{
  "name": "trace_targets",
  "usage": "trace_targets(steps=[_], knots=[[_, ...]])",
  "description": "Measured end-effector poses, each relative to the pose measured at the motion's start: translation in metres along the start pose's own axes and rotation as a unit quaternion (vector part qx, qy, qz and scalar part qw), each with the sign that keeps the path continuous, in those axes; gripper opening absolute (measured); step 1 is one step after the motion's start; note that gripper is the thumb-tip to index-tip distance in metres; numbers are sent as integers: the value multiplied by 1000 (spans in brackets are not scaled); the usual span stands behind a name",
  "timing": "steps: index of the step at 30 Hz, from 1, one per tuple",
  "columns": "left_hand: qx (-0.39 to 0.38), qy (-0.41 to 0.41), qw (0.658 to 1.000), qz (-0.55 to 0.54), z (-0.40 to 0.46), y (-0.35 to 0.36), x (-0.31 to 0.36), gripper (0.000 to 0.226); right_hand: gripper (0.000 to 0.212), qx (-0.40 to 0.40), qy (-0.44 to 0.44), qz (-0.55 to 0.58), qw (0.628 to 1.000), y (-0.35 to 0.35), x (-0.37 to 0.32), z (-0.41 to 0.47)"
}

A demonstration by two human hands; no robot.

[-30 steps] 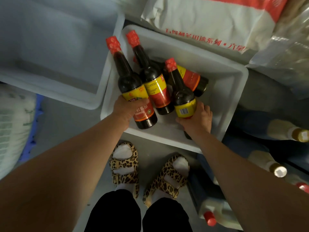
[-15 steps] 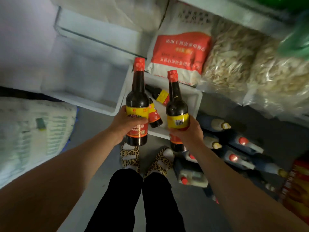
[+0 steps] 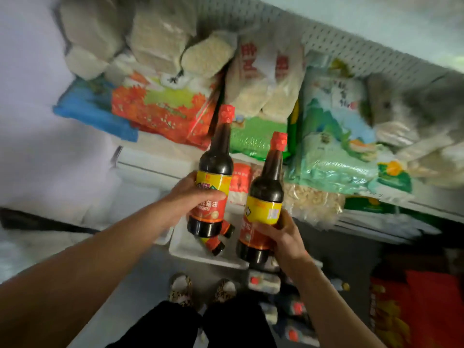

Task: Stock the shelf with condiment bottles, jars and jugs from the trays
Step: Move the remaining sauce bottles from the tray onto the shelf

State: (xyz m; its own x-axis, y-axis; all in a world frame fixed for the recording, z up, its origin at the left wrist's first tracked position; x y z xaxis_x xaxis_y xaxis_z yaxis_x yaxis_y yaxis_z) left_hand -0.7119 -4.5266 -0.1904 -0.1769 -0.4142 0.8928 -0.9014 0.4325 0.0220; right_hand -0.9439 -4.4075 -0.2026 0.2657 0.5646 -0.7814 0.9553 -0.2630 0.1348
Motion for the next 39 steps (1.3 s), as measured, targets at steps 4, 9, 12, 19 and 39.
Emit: trace_targets(steps=[4, 9, 12, 19, 39], knots=[[-31, 83, 996, 21, -11, -1, 96, 74, 73, -19, -90, 24, 995, 11, -72, -29], [-36, 184, 982, 14, -20, 20, 205, 59, 73, -26, -202, 59, 977, 3, -160, -56], [-23, 242, 970, 12, -22, 38, 257, 67, 77, -36, -277, 77, 957, -10, -218, -69], [-14, 336, 942, 22, -9, 94, 366, 80, 69, -30, -403, 102, 909, -62, -349, -77], [115, 389, 913, 52, 126, 235, 416, 84, 76, 51, -404, -17, 913, -214, -453, 25]])
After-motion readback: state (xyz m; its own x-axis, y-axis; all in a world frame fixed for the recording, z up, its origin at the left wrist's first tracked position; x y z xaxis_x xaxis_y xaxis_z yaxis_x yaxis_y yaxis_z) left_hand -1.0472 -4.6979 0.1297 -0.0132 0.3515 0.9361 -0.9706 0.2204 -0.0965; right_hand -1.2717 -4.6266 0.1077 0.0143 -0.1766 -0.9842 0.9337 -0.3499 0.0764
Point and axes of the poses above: each hand's wrist, its own z-axis towards the middle knuckle, its own y-axis out of the palm, x = y × z, the point moved 1 cm from there along z, towards the middle knuckle, and after that the axes turned 6 degrees about y, right-handed, at the moved point
